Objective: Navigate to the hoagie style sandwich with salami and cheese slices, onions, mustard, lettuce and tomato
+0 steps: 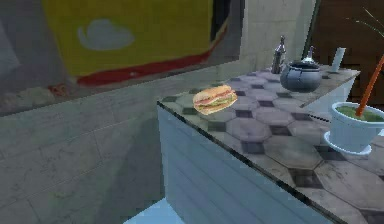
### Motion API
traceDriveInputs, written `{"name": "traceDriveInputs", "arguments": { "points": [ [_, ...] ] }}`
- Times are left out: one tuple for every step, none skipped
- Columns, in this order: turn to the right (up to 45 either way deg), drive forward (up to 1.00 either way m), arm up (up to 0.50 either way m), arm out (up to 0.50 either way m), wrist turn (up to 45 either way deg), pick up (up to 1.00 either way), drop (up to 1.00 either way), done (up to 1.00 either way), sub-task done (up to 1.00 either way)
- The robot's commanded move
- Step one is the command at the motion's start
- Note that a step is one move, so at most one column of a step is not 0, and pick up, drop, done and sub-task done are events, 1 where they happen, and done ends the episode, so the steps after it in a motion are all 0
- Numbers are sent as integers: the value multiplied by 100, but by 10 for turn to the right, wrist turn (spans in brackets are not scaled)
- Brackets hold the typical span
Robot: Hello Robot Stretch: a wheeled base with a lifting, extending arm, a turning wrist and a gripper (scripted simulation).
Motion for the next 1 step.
{"name": "traceDriveInputs", "arguments": {
  "points": [
    [0, 0, 0, 0, 0, 0, 0, 100, 0]
  ]
}}
